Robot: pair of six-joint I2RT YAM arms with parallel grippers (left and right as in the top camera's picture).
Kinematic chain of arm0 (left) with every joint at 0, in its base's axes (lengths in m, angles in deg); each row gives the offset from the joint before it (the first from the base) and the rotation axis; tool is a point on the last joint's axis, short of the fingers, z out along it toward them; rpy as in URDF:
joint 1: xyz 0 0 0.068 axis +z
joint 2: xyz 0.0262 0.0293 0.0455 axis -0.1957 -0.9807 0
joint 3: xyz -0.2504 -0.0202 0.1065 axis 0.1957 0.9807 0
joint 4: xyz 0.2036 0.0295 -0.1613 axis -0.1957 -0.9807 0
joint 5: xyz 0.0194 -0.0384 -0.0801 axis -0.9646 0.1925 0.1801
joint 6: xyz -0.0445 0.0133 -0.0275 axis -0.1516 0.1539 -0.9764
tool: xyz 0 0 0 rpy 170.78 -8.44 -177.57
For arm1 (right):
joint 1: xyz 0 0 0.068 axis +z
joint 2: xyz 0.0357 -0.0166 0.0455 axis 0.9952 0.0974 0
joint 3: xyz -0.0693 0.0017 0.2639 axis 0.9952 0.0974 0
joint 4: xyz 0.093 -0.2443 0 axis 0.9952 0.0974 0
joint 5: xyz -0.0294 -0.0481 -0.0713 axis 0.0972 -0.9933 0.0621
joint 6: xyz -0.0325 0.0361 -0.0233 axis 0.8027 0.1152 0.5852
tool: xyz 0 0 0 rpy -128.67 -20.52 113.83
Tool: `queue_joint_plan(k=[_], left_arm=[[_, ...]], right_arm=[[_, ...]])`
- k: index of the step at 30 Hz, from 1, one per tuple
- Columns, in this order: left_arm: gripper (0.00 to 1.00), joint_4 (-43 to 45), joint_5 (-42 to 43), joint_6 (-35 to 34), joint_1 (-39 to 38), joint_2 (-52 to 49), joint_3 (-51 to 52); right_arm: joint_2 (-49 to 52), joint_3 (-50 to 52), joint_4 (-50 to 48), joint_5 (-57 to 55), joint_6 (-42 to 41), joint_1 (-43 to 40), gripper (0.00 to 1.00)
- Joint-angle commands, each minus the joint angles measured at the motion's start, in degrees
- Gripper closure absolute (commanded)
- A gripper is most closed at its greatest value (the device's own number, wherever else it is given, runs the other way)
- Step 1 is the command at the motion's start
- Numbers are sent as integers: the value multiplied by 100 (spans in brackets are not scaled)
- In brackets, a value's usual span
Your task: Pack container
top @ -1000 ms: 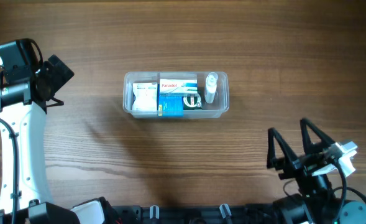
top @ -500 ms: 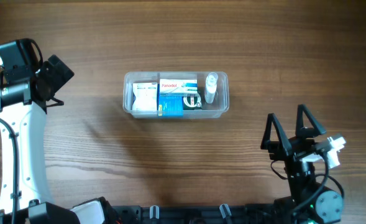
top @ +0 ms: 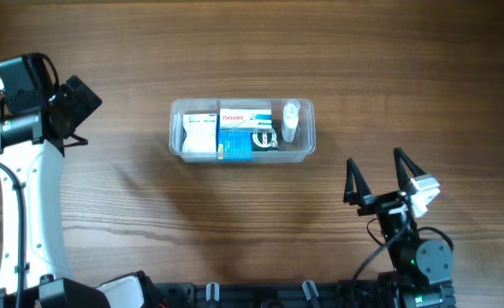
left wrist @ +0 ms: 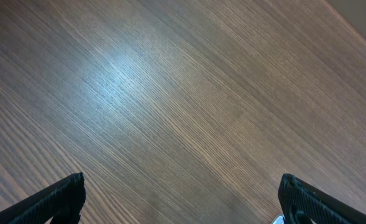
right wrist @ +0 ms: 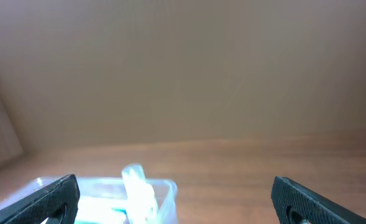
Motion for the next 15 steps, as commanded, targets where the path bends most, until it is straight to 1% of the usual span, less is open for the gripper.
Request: queue_joint_plan(k=[1,7,15], left_arm=[[0,11,9,28,26,52,-4],[0,13,9,28,26,52,-4],[0,11,9,28,26,52,-4]], right_arm=[[-81,13,260,227,476,-151,0],[-81,13,699,227,472,-251,0],[-76,13,699,225,474,-251,0]])
